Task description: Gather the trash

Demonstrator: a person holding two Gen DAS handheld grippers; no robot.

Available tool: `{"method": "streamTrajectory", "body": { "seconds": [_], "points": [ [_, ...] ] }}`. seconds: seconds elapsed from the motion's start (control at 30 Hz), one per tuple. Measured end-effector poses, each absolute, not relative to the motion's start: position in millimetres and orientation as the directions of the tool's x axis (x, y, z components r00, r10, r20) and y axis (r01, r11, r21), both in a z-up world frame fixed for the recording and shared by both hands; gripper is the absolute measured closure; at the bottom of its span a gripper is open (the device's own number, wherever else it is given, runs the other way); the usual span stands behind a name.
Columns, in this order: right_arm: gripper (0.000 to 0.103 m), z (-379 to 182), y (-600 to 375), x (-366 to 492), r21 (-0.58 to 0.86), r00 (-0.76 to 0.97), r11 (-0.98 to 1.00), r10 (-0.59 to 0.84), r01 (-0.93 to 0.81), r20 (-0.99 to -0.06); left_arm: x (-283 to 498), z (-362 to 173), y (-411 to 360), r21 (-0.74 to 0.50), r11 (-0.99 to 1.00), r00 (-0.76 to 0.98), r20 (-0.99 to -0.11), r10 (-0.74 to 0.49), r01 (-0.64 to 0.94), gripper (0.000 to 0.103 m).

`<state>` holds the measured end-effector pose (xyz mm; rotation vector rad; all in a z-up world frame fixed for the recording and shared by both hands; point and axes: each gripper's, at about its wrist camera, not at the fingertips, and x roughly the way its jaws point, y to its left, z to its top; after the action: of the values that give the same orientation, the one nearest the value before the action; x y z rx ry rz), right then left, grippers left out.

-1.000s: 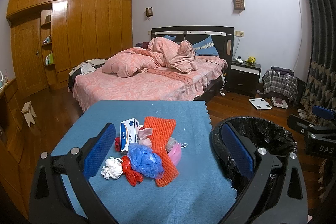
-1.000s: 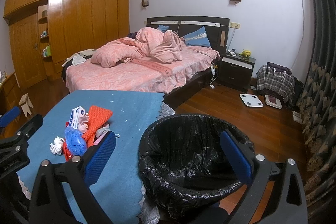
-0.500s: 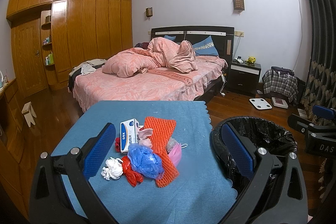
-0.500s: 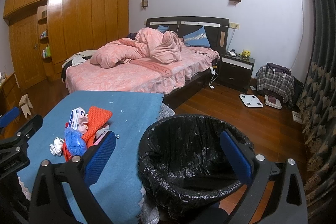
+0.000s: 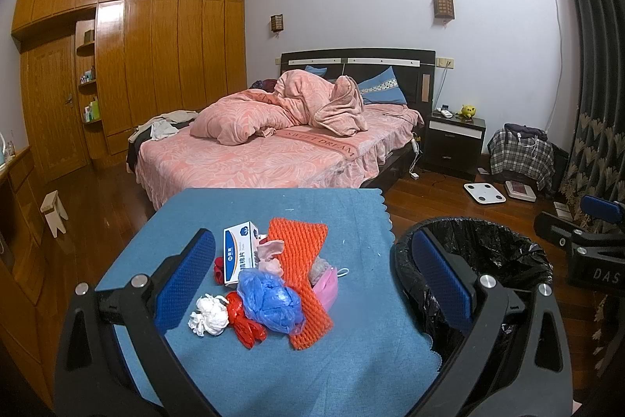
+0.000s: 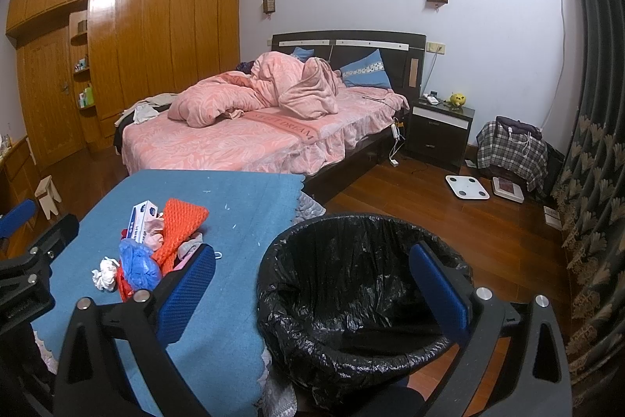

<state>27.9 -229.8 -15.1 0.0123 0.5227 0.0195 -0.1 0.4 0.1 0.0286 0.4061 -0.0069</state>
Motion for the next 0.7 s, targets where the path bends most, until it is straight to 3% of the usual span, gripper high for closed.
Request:
{"method": "streamTrajectory", "body": {
  "seconds": [0.7],
  "points": [
    [0.006,-14.2,-227.5,28.3,0.016,0.867,1.0,0.022,-0.016,-0.498,3.2,0.0,2.0,0.023,1.0,0.921,-0.39,0.001,0.009,0.005]
  ]
}}
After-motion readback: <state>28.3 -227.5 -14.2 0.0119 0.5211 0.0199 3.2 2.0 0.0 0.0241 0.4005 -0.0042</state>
